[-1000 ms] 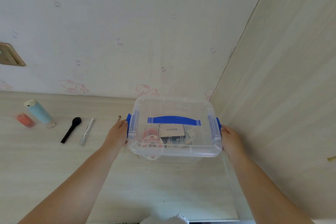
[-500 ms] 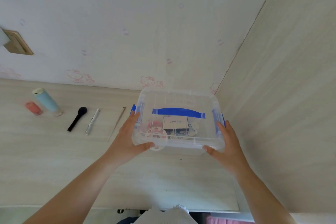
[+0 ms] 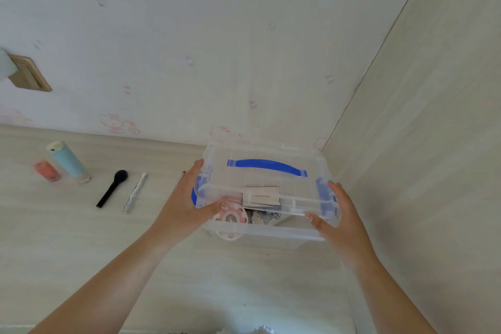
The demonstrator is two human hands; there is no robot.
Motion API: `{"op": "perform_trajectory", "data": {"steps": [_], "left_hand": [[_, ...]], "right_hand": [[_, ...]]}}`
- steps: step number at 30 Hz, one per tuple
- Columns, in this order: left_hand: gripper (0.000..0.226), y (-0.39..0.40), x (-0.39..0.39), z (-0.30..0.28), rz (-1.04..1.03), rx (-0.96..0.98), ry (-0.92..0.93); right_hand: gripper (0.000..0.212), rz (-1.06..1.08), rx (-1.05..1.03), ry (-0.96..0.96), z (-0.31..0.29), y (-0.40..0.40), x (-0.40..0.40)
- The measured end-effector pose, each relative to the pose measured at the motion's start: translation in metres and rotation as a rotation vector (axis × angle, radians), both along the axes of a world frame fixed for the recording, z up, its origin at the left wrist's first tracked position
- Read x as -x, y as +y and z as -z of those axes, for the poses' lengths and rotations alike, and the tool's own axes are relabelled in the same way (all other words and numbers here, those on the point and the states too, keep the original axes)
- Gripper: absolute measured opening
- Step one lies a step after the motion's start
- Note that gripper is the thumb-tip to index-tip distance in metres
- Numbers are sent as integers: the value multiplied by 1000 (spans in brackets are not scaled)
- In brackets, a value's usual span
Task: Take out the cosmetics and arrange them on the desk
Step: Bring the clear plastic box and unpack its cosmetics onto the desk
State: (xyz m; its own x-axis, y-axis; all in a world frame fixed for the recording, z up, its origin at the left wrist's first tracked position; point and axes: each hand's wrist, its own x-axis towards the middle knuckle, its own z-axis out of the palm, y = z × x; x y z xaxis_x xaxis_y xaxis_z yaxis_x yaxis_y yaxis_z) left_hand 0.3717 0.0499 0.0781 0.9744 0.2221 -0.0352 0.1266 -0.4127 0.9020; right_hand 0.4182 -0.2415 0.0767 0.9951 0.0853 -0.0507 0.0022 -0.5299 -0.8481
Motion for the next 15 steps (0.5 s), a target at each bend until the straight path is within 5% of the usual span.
{"op": "perform_trajectory", "data": {"steps": [9,13,15], "left_hand": [[77,10,-64,-18,-156,151,-20],[83,16,-88,-24,-185,180,-6],[68,18,-99,-28,-191,186,-24]], "right_hand": [[63,133,-150,47,-27,24,-53],[70,154,-205,86,-31,33,-84],[76,169,-249,108,-31,35,-97]]}}
